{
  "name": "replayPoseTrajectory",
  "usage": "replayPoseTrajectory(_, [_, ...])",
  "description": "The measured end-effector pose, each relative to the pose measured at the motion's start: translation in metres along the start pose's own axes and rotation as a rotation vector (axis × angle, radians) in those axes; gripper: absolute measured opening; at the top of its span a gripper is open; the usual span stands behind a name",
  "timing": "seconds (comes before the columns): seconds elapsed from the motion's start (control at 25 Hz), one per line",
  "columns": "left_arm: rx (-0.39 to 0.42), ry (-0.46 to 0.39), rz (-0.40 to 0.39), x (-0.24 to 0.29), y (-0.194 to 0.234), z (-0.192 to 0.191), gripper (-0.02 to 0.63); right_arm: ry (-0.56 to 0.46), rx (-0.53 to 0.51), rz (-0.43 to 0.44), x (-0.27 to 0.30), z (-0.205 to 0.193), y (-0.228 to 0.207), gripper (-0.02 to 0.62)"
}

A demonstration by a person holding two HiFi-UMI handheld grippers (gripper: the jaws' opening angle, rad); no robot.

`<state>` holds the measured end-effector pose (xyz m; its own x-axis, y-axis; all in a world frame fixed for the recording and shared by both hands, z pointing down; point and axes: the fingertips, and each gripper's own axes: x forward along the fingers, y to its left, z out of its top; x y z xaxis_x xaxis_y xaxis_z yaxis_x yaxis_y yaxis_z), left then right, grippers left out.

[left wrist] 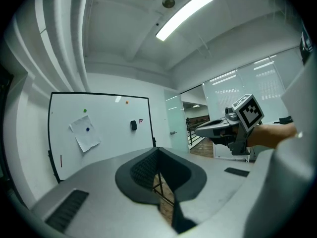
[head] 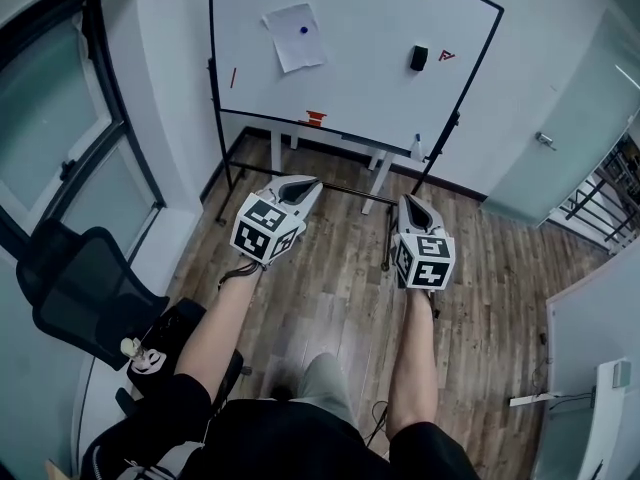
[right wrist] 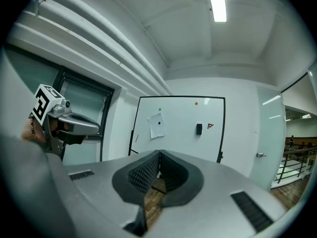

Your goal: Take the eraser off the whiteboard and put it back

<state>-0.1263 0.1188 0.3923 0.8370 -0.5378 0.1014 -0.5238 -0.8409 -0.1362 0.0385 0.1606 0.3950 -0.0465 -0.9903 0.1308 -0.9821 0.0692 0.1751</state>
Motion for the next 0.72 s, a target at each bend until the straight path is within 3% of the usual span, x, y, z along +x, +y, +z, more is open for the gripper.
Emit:
replayPoseTrajectory(0.32, [-0.02, -0.005, -0.01, 0.045, 0.023, -0.006, 0.018, -0.002, -0.01, 0.004, 0.044, -0.005, -0.025, 0.025])
replayPoseTrajectory(0.72, [-0.037, 0.001, 0.052, 0.146, 0.099, 0.0, 0.018, 0.002, -0.03, 0.02, 0.155, 0.001, -0.095, 0.025])
